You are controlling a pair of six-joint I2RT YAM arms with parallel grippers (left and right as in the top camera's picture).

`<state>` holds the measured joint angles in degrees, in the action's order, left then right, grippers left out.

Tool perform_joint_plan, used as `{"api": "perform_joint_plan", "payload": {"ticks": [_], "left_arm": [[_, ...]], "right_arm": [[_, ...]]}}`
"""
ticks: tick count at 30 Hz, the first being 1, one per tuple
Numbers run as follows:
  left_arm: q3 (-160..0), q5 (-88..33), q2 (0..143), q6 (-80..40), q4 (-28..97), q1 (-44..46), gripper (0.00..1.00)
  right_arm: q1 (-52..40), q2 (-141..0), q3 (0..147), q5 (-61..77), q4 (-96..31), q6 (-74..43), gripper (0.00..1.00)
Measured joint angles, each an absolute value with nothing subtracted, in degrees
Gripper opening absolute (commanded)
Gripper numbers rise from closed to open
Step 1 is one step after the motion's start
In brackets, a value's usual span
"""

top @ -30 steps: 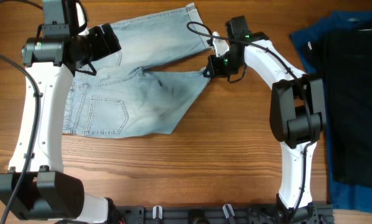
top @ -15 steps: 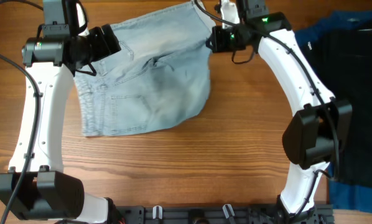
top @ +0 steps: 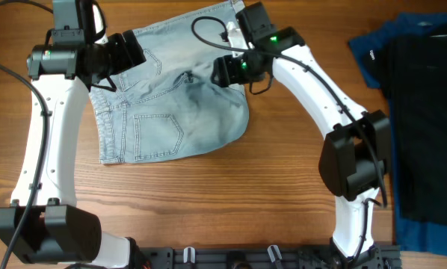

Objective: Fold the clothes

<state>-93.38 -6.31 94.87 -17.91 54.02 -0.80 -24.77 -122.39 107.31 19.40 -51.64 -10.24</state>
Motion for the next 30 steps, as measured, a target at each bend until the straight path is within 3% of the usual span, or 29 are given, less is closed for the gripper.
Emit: {"api": "perform_joint_plan", "payload": {"ticks": [7, 13, 20, 30], "left_arm": [[-93.38, -5.82, 94.98, -17.89, 54.09, -0.80, 0.93], [-93.38, -5.63, 94.98, -17.87, 54.09, -0.80, 0.93], [-93.38, -5.61, 94.98, -17.85, 54.22, -0.80, 0.93], [-93.38, -5.43, 95.00, -17.72, 54.33, -0.80, 0.93]], "right_arm": [[-19.31, -122.37, 107.31, 18.94, -56.55, -11.18, 0.72], [-17.04, -122.30, 105.54, 19.00, -53.15, -11.77, 0.71], [-18.76, -122.39, 98.24, 17.28, -44.73, -11.77, 0.69], [-26.50, -126.54, 97.62, 3.62, -39.99, -12.29, 0.63]]}}
